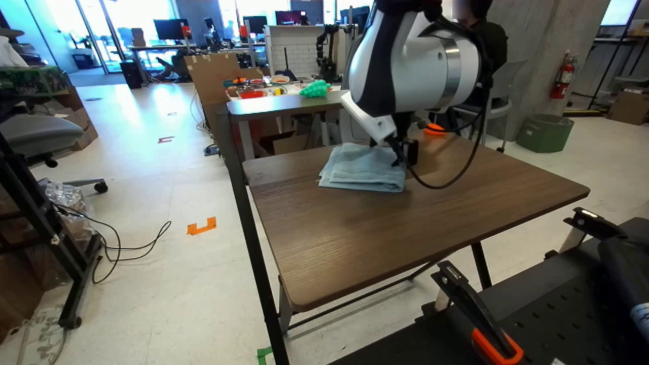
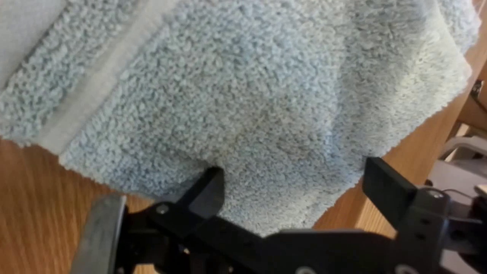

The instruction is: Use the towel to wipe the table

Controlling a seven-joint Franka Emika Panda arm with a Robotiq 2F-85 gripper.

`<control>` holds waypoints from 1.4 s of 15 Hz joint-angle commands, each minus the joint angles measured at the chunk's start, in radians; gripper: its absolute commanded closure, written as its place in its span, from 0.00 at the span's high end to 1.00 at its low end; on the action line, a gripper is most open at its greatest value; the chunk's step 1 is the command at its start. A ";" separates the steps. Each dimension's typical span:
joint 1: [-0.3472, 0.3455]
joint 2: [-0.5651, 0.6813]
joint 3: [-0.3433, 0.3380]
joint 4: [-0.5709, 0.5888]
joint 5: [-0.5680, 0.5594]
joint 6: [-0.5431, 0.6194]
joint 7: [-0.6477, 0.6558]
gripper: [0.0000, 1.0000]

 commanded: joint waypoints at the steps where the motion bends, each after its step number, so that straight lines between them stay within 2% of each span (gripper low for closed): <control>1: -0.007 -0.002 -0.009 -0.003 -0.013 -0.012 0.020 1.00; 3: -0.011 -0.004 -0.018 -0.005 -0.018 -0.030 0.035 1.00; 5: -0.013 -0.061 0.021 -0.061 -0.028 -0.003 -0.001 1.00; 9: 0.006 -0.178 0.052 -0.158 -0.038 0.003 -0.054 1.00; 13: 0.062 -0.285 0.013 -0.230 -0.055 -0.045 -0.038 1.00; 16: 0.061 -0.283 0.012 -0.209 -0.076 -0.107 -0.020 1.00; 18: 0.051 -0.239 0.015 -0.155 -0.098 -0.176 0.005 1.00; 21: 0.014 -0.143 0.058 -0.063 -0.113 -0.236 0.032 1.00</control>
